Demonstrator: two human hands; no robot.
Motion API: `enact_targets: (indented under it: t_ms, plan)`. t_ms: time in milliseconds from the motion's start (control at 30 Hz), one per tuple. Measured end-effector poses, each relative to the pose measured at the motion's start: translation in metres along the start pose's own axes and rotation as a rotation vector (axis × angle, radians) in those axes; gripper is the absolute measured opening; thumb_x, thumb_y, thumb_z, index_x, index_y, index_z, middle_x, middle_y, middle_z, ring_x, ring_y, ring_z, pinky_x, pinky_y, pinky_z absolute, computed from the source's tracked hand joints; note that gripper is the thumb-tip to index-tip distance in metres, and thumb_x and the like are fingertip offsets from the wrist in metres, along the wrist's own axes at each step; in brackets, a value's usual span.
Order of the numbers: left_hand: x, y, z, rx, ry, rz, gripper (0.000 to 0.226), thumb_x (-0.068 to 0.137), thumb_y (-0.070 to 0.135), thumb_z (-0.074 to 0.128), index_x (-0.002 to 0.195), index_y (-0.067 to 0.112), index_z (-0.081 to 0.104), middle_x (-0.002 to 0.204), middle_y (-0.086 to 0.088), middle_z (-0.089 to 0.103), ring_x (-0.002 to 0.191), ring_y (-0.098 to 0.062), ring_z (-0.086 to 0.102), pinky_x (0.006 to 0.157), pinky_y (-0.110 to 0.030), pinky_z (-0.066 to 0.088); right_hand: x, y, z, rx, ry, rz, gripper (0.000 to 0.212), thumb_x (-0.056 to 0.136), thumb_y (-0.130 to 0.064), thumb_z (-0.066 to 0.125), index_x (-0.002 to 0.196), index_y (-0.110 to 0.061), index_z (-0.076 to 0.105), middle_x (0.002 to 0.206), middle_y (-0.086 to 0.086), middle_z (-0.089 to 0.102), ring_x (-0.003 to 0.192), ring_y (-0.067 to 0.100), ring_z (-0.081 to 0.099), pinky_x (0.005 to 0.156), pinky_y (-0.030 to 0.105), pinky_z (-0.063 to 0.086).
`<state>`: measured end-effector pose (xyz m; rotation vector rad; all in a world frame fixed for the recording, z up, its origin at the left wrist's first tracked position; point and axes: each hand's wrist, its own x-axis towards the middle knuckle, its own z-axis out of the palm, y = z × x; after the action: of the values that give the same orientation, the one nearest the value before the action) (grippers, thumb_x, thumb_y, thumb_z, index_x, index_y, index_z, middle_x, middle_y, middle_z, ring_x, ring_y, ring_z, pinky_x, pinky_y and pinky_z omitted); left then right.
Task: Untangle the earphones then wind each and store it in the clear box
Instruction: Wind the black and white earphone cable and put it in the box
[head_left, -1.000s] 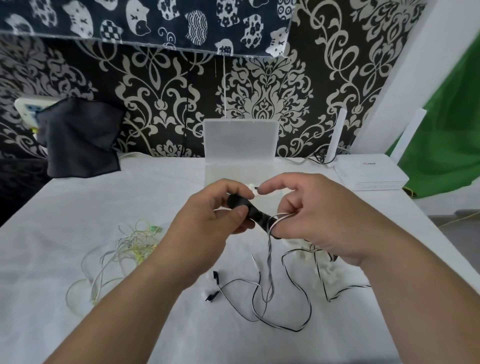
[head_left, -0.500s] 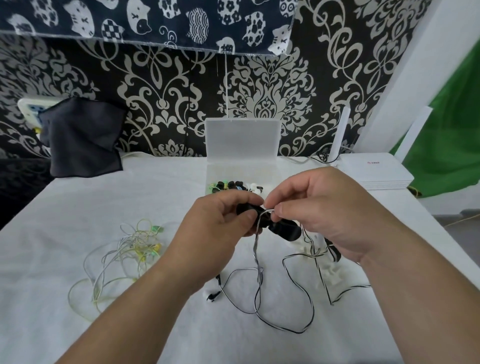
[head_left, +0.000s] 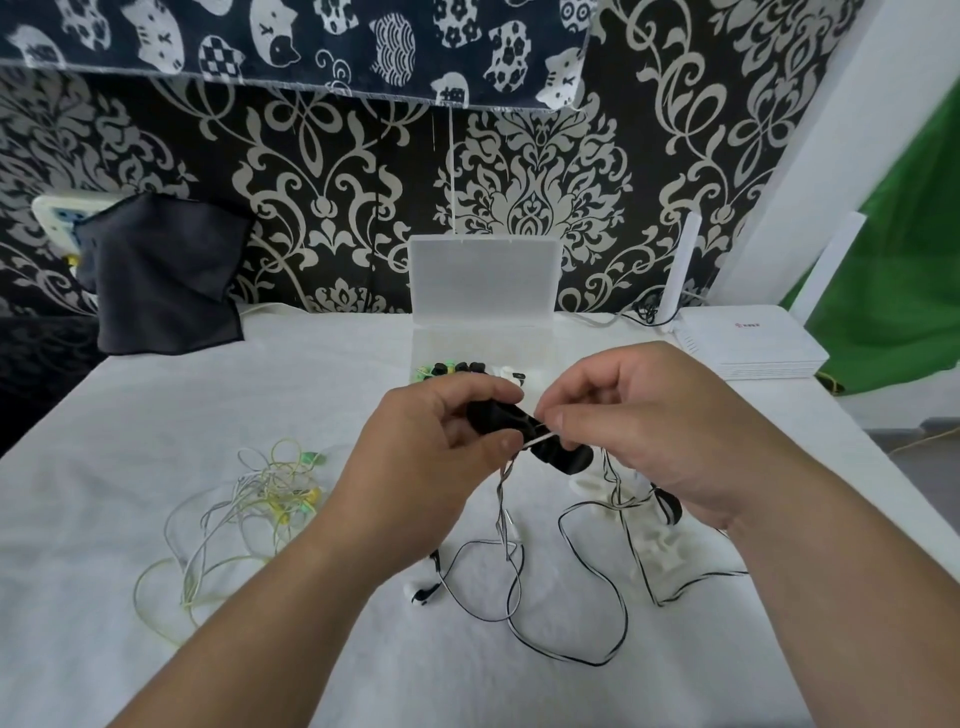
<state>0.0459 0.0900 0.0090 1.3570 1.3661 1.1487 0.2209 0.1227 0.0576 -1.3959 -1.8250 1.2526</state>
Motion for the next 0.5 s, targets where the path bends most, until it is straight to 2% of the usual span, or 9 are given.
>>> enact_targets:
  t_ms: [33, 100, 133, 233, 267, 400, 433, 500]
  plan:
    - [0.0002, -0.0004, 0.0001, 0.008, 0.001, 0.000, 0.032, 0.086, 0.011, 0.075, 0.097, 0.041, 0.071, 0.078, -0.009, 0.075, 0.088, -0.042, 0.066, 0.088, -0.051, 0.052, 0.0001, 0.0008, -0.0002, -0.015, 0.003, -0.006, 0.014, 0.081, -0.004, 0.071, 0.078, -0.017, 0.077, 0.064, 0.002, 0.071, 0.056, 0.010, 0.062, 0.060, 0.024, 0.046]
    - [0.0004, -0.0012, -0.0015, 0.014, 0.014, 0.003, 0.031, 0.087, 0.011, 0.074, 0.098, 0.040, 0.071, 0.073, -0.006, 0.073, 0.078, -0.043, 0.063, 0.078, -0.049, 0.053, 0.0007, 0.0026, -0.0003, -0.057, 0.003, -0.007, 0.017, 0.079, -0.004, 0.072, 0.077, -0.021, 0.077, 0.066, 0.005, 0.071, 0.064, 0.020, 0.062, 0.068, 0.037, 0.045]
    - [0.0005, -0.0017, -0.0026, 0.012, 0.024, 0.004, 0.029, 0.088, 0.011, 0.073, 0.098, 0.038, 0.072, 0.071, -0.007, 0.071, 0.073, -0.042, 0.060, 0.073, -0.046, 0.051, 0.0009, 0.0030, 0.0000, -0.068, -0.002, -0.004, 0.019, 0.079, -0.004, 0.073, 0.078, -0.022, 0.076, 0.065, 0.006, 0.069, 0.064, 0.021, 0.058, 0.067, 0.037, 0.042]
    - [0.0016, -0.0036, -0.0057, -0.004, 0.019, 0.012, 0.031, 0.089, 0.010, 0.072, 0.099, 0.039, 0.072, 0.082, -0.019, 0.070, 0.075, -0.046, 0.061, 0.074, -0.052, 0.050, 0.0009, 0.0028, 0.0004, -0.102, -0.019, -0.003, 0.016, 0.077, -0.005, 0.075, 0.079, -0.020, 0.075, 0.063, 0.001, 0.062, 0.058, 0.013, 0.050, 0.058, 0.029, 0.038]
    - [0.0015, -0.0035, -0.0065, -0.007, 0.013, 0.009, 0.030, 0.088, 0.010, 0.073, 0.099, 0.038, 0.072, 0.081, -0.020, 0.070, 0.072, -0.044, 0.060, 0.073, -0.048, 0.049, 0.0006, 0.0020, 0.0004, -0.123, -0.024, -0.006, 0.015, 0.077, -0.006, 0.076, 0.080, -0.020, 0.075, 0.063, 0.000, 0.063, 0.056, 0.012, 0.048, 0.054, 0.025, 0.037]
    - [0.0014, -0.0039, -0.0077, 0.029, -0.013, -0.016, 0.029, 0.081, 0.012, 0.079, 0.103, 0.028, 0.070, 0.066, 0.003, 0.070, 0.065, -0.014, 0.064, 0.070, -0.027, 0.050, 0.0016, 0.0024, -0.0007, -0.205, -0.016, -0.032, 0.019, 0.080, -0.003, 0.071, 0.083, -0.021, 0.073, 0.068, 0.005, 0.069, 0.050, 0.013, 0.047, 0.044, 0.021, 0.037]
    - [0.0010, -0.0038, -0.0078, 0.046, -0.020, -0.021, 0.030, 0.080, 0.012, 0.080, 0.103, 0.028, 0.069, 0.067, 0.004, 0.071, 0.065, -0.013, 0.066, 0.070, -0.026, 0.052, 0.0022, 0.0030, -0.0002, -0.215, -0.015, -0.040, 0.019, 0.080, -0.003, 0.071, 0.084, -0.021, 0.072, 0.070, 0.006, 0.070, 0.050, 0.013, 0.048, 0.044, 0.021, 0.037]
    - [0.0009, -0.0047, -0.0079, 0.089, -0.030, -0.022, 0.031, 0.080, 0.013, 0.081, 0.102, 0.030, 0.069, 0.074, -0.002, 0.073, 0.071, -0.022, 0.069, 0.076, -0.035, 0.056, 0.0040, 0.0049, 0.0013, -0.236, -0.006, -0.059, 0.017, 0.080, -0.005, 0.072, 0.083, -0.022, 0.072, 0.070, 0.007, 0.069, 0.049, 0.012, 0.049, 0.045, 0.021, 0.038]
